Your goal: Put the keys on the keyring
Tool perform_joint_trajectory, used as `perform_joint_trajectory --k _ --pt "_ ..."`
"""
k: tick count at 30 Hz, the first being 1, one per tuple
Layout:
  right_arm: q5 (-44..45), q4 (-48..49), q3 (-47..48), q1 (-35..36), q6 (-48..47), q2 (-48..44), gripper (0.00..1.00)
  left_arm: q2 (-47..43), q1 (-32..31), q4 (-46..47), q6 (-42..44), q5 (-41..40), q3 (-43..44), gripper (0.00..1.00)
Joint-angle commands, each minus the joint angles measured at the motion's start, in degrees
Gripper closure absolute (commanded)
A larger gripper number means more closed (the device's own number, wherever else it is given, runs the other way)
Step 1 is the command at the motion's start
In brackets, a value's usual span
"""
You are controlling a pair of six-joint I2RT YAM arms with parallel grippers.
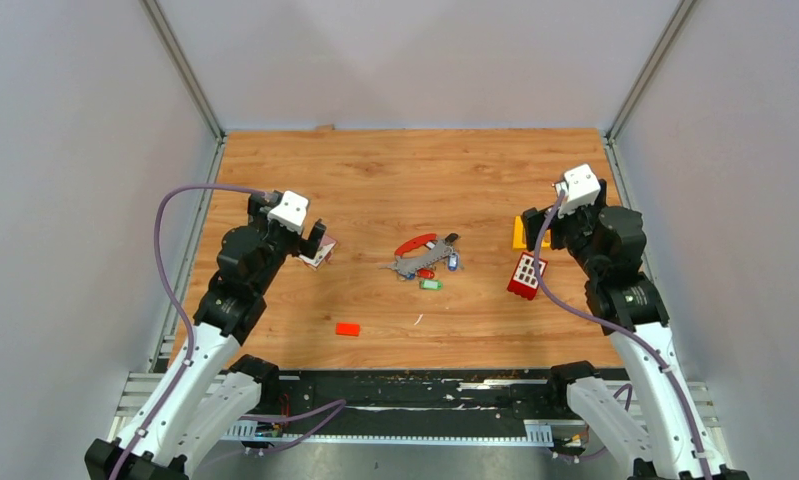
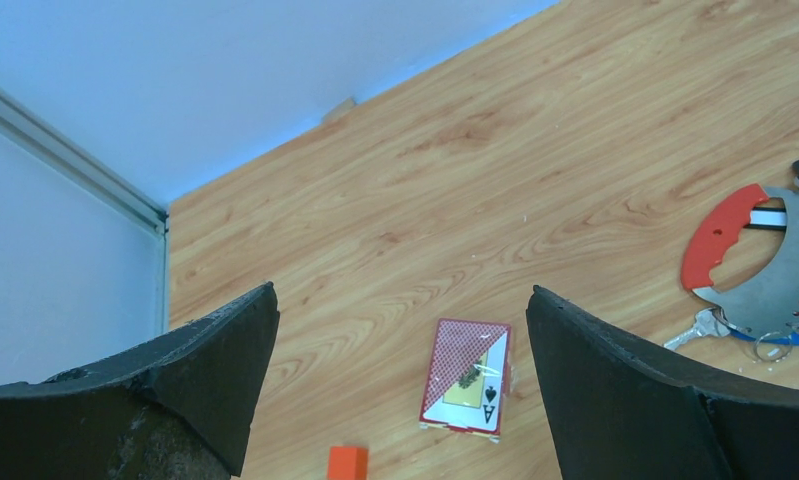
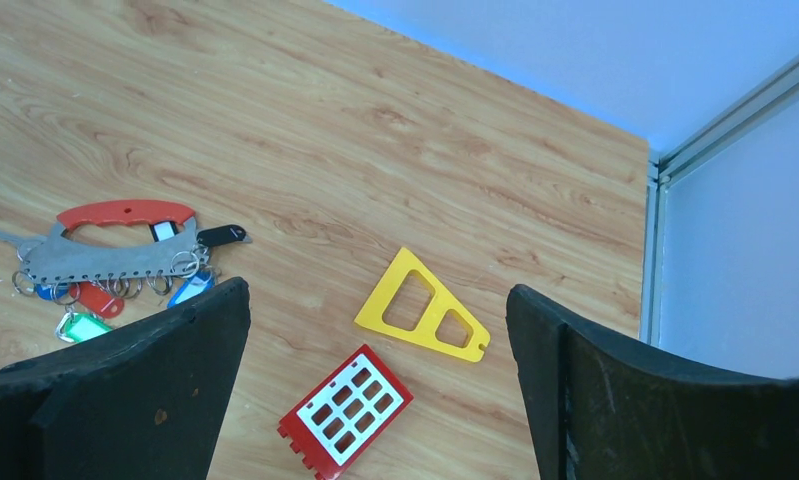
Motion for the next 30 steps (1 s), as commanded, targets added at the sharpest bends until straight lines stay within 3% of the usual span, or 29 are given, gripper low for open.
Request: perform_joint_trajectory --k 1,30 --pt "-0.14 3.16 -0.92 0.02 0.35 -2.68 0.0 -0.7 0.37 0.58 0.42 -0.83 1.42 0.0" --pt "-0.53 2.86 -1.17 0.02 0.02 -5.45 0.0 1.22 0.36 -2.59 0.91 -0.92 3.11 0.0"
